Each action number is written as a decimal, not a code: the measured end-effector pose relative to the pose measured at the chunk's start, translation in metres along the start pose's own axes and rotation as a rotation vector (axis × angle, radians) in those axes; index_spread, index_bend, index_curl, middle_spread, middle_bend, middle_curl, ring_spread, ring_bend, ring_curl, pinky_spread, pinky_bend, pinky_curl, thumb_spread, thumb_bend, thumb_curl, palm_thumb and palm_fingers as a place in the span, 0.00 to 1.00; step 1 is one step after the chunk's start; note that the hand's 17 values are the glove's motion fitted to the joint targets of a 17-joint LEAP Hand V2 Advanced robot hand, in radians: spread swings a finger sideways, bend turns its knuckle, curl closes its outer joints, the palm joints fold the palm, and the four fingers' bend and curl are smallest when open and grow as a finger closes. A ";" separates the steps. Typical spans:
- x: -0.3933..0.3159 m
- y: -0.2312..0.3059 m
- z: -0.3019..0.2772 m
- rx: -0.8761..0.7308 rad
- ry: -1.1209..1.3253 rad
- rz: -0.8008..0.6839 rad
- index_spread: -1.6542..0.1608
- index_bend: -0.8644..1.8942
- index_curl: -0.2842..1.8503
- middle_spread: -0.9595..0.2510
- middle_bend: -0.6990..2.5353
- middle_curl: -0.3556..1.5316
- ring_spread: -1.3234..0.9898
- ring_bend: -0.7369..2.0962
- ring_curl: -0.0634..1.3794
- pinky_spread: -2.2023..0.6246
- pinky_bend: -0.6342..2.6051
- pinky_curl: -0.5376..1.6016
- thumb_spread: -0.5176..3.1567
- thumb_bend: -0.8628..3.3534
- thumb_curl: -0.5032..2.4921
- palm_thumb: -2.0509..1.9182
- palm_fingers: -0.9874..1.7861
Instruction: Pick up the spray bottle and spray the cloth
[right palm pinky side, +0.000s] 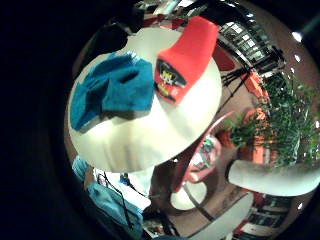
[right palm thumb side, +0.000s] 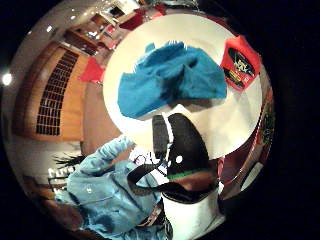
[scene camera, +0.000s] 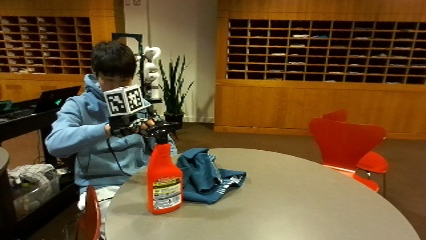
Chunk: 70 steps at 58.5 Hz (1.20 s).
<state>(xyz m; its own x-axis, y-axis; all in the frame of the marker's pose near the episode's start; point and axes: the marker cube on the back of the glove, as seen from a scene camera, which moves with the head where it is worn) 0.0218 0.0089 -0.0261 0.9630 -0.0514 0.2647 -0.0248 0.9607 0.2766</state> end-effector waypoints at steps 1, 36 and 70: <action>0.002 0.001 -0.002 0.016 -0.017 0.004 0.71 0.35 0.24 0.73 0.29 0.39 0.58 0.40 0.27 0.85 0.36 0.38 0.46 0.20 0.28 0.66 0.51; 0.106 -0.012 0.023 0.327 -0.637 0.188 0.74 0.34 0.21 0.76 0.29 0.39 0.59 0.42 0.29 0.85 0.40 0.40 0.44 0.20 0.28 0.65 0.44; 0.146 -0.093 0.075 0.236 -0.982 0.238 0.75 0.36 0.21 0.79 0.30 0.39 0.62 0.42 0.27 0.85 0.42 0.40 0.40 0.20 0.27 0.64 0.37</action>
<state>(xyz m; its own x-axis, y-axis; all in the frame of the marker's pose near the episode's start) 0.1445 -0.1082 0.0559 0.2861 -0.1682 0.9433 -0.3396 0.9028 0.2640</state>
